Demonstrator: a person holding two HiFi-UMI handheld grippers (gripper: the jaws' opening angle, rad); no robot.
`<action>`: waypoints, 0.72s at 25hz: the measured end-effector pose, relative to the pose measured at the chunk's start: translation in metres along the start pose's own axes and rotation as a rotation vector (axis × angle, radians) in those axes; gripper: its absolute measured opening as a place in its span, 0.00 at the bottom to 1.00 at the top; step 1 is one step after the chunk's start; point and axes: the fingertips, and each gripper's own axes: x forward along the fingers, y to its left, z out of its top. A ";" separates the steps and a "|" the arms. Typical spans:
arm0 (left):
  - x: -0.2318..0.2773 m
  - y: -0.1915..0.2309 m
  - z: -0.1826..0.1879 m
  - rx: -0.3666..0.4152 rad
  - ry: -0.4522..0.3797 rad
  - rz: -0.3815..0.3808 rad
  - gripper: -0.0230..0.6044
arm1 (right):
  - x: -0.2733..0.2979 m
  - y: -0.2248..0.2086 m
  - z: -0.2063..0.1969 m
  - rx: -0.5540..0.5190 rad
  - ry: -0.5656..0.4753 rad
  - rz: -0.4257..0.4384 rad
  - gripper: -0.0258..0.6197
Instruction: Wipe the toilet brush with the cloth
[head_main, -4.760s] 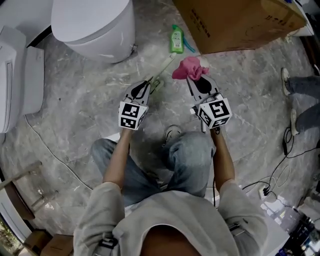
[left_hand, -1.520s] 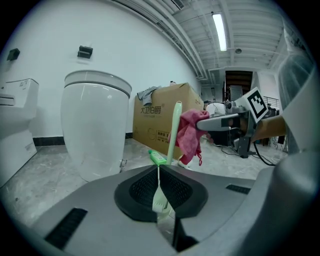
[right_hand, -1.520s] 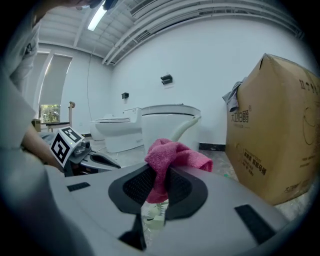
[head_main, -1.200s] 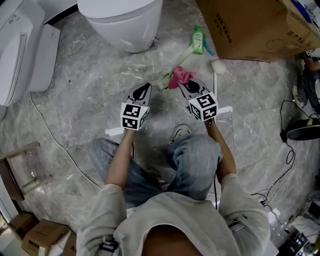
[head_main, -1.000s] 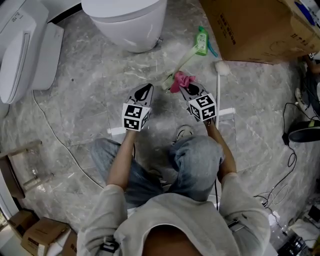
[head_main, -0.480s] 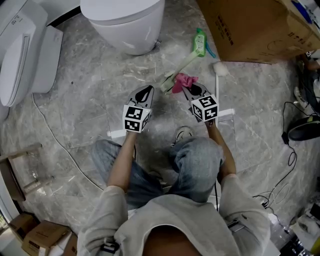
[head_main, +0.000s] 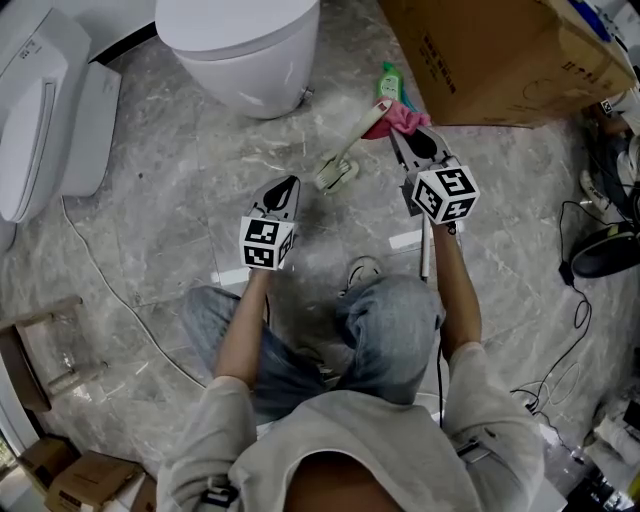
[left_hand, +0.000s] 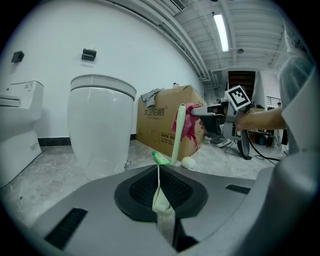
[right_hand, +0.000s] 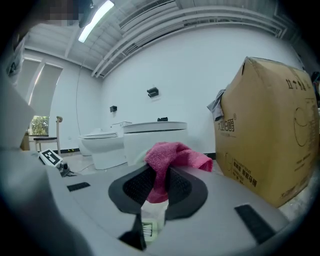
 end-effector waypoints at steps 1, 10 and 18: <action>0.000 0.000 0.000 -0.001 -0.001 0.002 0.08 | 0.000 -0.002 0.001 -0.003 -0.001 -0.002 0.14; 0.000 0.001 0.001 0.006 0.003 0.016 0.08 | 0.011 0.014 -0.028 0.022 0.039 0.043 0.14; 0.000 0.005 0.001 0.000 0.003 0.026 0.08 | 0.028 0.039 -0.064 0.008 0.121 0.113 0.14</action>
